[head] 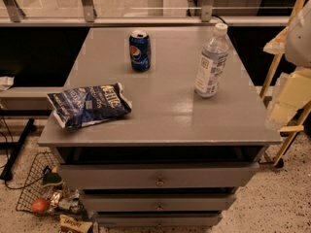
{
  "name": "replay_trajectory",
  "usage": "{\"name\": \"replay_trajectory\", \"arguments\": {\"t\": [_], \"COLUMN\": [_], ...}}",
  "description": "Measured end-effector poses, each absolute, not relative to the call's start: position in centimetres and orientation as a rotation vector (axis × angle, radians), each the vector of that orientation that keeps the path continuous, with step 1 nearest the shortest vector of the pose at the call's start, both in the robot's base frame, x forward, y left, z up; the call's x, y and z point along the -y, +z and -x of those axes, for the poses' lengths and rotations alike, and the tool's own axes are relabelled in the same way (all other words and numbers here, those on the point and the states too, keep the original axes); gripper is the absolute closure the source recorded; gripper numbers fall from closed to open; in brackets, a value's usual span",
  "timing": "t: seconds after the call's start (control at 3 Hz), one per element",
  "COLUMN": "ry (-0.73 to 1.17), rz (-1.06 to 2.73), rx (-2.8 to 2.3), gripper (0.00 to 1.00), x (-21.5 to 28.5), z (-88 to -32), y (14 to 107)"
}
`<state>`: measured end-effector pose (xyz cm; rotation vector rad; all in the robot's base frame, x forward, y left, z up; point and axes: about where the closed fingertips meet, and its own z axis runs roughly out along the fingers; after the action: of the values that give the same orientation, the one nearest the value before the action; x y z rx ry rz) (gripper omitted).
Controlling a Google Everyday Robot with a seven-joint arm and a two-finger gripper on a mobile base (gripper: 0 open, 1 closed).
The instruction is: Move blue plastic bottle near pepsi can
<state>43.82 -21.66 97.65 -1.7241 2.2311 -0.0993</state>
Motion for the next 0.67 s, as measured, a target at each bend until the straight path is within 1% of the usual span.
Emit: {"name": "replay_trajectory", "arguments": {"t": [0.33,0.67], "ry": [-0.099,-0.087], "rz": [1.724,1.647], "rx": [-2.231,-2.195], "gripper": [0.00,0.00], "x": [21.7,22.3], "z": [-43.8,-45.2], "y": [97.7,97.5]}}
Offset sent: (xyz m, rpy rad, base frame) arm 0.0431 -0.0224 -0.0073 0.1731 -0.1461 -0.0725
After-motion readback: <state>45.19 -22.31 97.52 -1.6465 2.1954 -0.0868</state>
